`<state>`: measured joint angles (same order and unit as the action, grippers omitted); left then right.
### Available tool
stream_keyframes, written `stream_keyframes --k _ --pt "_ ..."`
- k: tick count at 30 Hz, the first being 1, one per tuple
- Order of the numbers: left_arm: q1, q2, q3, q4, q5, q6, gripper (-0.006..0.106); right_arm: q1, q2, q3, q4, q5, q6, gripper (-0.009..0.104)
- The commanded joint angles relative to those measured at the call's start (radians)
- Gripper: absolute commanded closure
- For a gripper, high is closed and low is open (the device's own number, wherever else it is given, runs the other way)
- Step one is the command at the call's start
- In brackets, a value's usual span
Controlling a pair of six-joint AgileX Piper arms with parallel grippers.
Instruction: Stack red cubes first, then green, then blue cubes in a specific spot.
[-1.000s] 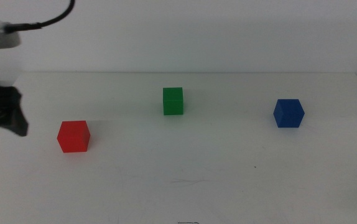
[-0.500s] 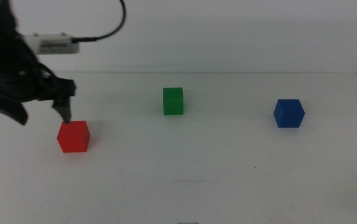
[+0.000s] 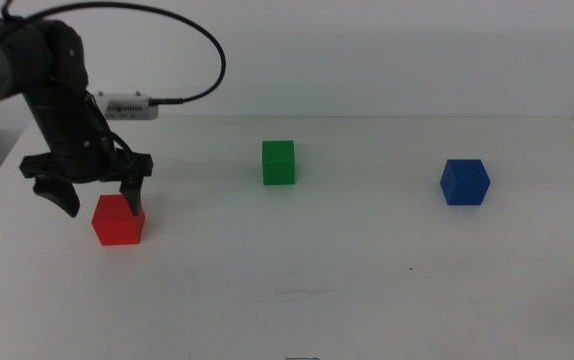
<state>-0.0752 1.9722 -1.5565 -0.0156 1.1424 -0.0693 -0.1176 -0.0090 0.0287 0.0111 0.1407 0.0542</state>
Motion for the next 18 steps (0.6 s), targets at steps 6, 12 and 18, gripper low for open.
stream_keyframes --k 6,12,18 --pt "-0.004 0.008 -0.037 -0.015 -0.073 -0.012 0.007 -0.007 -0.008 -0.017 -0.011 -0.075 -0.008 0.015" --pt "-0.004 0.036 -0.035 -0.015 -0.129 -0.011 0.008 -0.007 -0.008 -0.017 -0.011 -0.075 -0.008 0.015" --pt "-0.004 0.057 -0.035 -0.016 -0.135 -0.008 0.023 -0.007 -0.008 -0.017 -0.011 -0.075 -0.008 0.015"
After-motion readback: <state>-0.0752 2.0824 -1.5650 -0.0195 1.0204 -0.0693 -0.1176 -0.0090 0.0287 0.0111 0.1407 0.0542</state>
